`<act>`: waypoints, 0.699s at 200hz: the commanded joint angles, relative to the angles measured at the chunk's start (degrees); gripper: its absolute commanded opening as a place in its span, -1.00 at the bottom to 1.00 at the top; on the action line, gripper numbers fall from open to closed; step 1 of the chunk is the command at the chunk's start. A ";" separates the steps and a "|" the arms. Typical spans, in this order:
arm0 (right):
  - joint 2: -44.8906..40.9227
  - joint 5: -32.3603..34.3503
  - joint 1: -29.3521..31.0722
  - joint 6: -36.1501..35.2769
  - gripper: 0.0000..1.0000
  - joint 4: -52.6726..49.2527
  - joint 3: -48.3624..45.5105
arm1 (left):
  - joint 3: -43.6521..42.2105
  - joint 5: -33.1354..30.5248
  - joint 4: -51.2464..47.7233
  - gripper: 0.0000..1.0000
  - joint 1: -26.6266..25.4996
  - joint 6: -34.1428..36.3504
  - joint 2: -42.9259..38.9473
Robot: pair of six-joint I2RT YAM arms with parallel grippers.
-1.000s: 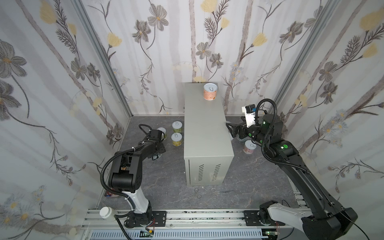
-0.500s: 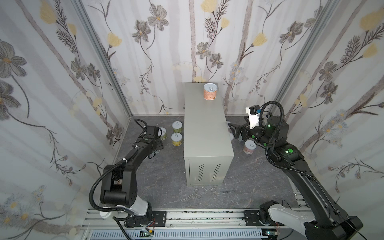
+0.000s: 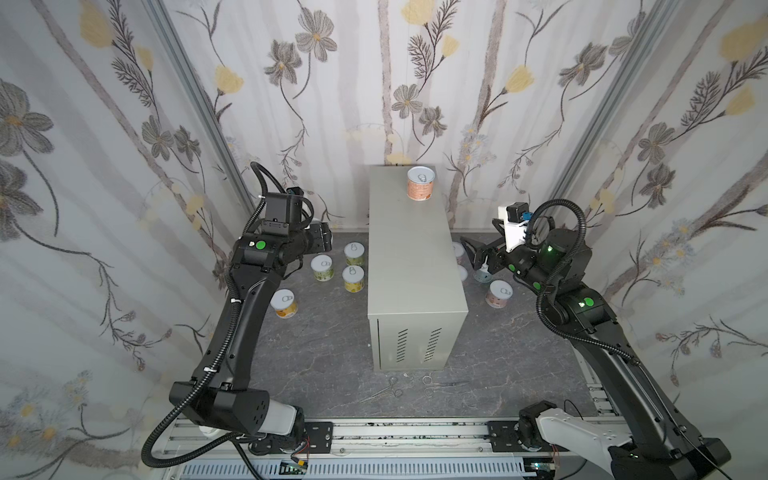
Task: Place and organize the canned foods onto the counter
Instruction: 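Lift the light-blue can with the left gripper while the right gripper rises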
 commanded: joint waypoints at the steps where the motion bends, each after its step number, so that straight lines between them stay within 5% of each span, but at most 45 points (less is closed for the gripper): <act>1: 0.08 -2.65 0.12 -2.18 0.99 2.33 1.66 | 6.25 2.98 -6.54 0.24 -3.17 4.36 -0.24; 69: -3.42 -6.37 0.81 -1.83 0.99 0.62 1.91 | 18.42 3.93 -13.91 0.23 -15.01 8.43 -1.53; 140: -8.99 -22.52 2.53 -2.69 0.99 0.92 -1.49 | 22.66 0.61 -17.95 0.24 -26.27 9.42 3.44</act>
